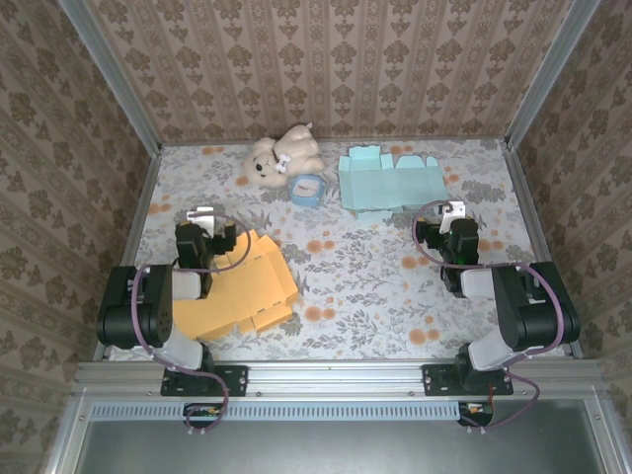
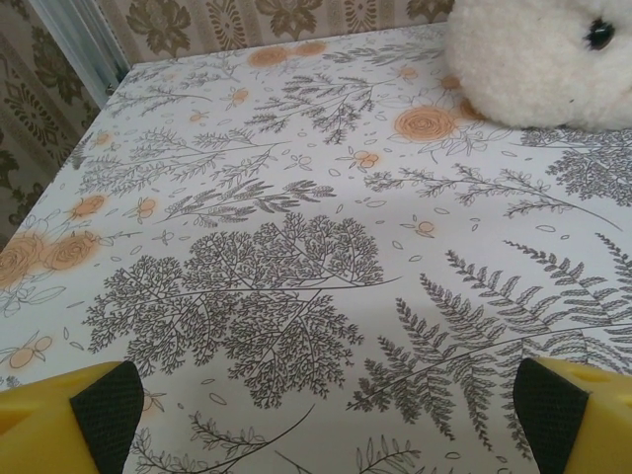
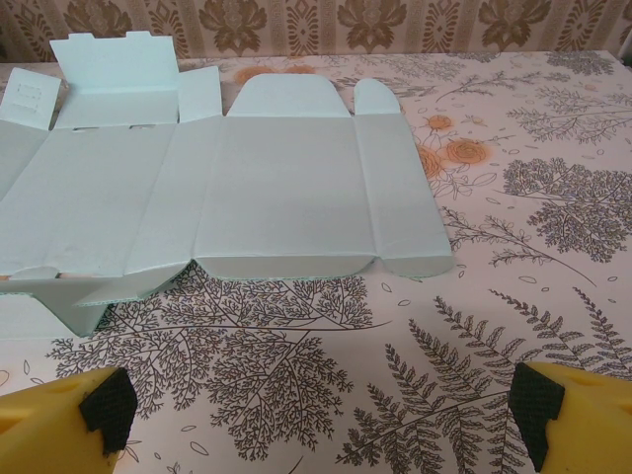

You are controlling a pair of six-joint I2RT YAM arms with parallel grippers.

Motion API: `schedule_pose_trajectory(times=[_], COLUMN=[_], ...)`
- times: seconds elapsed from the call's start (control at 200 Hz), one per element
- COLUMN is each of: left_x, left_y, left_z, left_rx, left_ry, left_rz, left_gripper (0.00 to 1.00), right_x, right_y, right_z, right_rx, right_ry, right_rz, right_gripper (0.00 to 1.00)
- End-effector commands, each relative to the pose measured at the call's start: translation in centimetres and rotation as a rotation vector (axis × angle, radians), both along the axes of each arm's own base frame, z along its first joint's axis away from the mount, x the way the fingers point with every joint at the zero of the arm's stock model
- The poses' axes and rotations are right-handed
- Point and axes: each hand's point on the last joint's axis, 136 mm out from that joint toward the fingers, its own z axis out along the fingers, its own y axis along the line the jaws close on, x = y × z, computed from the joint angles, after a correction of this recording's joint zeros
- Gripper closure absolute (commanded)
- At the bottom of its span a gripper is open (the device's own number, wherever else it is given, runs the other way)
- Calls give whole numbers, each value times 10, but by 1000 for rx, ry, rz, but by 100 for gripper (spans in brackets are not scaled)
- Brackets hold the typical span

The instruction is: Fold the paper box

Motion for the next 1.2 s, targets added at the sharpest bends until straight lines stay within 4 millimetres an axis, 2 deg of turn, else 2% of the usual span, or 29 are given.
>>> schedule_pose_trajectory(times=[0.0, 0.665, 0.745, 0.895, 0.99, 1.07, 1.105, 1.195], left_x=[6, 6, 3, -14, -25, -29, -30, -34], left_y=[-3, -2, 4, 45, 63, 63, 60, 48], left_z=[9, 9, 25, 57, 73, 84, 89, 97], left_rx=[-33, -35, -10, -8, -130, -239, -275, -376], left_ry=[-20, -21, -32, -59, -54, -16, -4, 25], left_rz=[-25, -28, 31, 302, 461, 497, 494, 476], left_gripper=[0, 0, 0, 0, 0, 0, 0, 0], right_x=[4, 5, 5, 12, 15, 19, 23, 39], right_y=[0, 0, 0, -6, 15, 36, 39, 44], right_z=[6, 6, 11, 37, 52, 62, 72, 72], right_rx=[4, 10, 4, -53, -92, -100, -87, -59], right_ry=[-18, -16, -18, 107, 118, 117, 119, 212], right_rz=[6, 9, 3, -92, -70, -18, -17, -26], right_gripper=[0, 0, 0, 0, 0, 0, 0, 0])
